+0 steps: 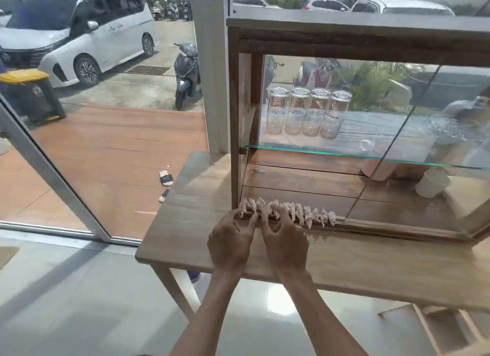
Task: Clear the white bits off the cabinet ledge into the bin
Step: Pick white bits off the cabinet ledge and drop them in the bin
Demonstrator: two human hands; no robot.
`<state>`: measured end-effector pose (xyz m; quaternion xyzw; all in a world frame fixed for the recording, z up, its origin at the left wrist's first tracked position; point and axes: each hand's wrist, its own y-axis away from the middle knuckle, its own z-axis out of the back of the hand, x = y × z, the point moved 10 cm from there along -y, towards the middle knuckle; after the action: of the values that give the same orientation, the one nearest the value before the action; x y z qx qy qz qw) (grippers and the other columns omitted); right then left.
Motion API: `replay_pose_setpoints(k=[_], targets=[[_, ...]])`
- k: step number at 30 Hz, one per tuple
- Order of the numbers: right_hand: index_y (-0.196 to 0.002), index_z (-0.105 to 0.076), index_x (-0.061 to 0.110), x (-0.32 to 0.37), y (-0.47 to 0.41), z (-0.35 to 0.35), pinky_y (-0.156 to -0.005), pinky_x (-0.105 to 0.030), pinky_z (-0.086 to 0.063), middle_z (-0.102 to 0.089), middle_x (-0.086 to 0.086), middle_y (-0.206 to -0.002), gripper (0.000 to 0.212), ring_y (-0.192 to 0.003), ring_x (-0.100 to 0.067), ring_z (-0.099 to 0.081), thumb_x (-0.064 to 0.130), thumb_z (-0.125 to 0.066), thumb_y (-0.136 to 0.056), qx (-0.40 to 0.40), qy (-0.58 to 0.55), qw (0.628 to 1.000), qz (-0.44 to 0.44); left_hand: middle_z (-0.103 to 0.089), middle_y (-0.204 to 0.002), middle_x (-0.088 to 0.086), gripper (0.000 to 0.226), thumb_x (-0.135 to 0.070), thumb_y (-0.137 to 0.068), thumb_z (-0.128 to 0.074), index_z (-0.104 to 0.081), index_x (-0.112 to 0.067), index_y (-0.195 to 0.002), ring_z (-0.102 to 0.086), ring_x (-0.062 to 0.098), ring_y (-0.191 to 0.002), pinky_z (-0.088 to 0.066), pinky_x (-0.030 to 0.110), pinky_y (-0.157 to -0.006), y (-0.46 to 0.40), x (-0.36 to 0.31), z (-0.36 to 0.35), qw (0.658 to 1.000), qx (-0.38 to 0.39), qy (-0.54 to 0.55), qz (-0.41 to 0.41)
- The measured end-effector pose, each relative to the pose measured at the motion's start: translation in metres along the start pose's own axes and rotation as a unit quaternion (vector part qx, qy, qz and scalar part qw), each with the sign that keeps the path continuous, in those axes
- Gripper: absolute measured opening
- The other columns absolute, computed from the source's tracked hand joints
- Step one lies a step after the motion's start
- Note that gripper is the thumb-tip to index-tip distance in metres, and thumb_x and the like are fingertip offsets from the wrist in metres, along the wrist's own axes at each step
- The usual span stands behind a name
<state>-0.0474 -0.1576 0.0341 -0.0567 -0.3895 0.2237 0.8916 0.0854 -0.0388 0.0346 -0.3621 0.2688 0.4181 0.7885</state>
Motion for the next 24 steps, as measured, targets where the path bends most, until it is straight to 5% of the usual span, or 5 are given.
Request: replay_pose_setpoints(k=[8, 24], targets=[[-0.117, -0.067, 0.036, 0.001, -0.003, -0.002, -0.062, -0.041, -0.060, -0.068, 0.000, -0.058, 0.023, -0.061, -0.023, -0.072, 0.043, -0.063, -0.095, 0.015, -0.030, 0.998, 0.049, -0.076, -0.080, -0.001, 0.038, -0.058, -0.079, -0.073, -0.076, -0.025, -0.098, -0.072, 0.020, -0.075, -0.053, 0.032, -0.064, -0.006, -0.013, -0.001, 0.999, -0.007, -0.035, -0.006], [-0.118, -0.068, 0.029, -0.001, -0.010, -0.007, -0.066, -0.035, -0.055, -0.075, -0.002, -0.068, 0.041, -0.071, -0.024, -0.075, 0.057, -0.067, -0.088, -0.011, -0.029, 0.999, 0.036, -0.074, -0.073, -0.004, 0.010, -0.035, -0.088, -0.071, -0.076, -0.026, -0.090, -0.070, 0.016, -0.068, -0.045, 0.025, -0.058, -0.007, -0.015, -0.004, 1.000, 0.005, -0.014, -0.006]])
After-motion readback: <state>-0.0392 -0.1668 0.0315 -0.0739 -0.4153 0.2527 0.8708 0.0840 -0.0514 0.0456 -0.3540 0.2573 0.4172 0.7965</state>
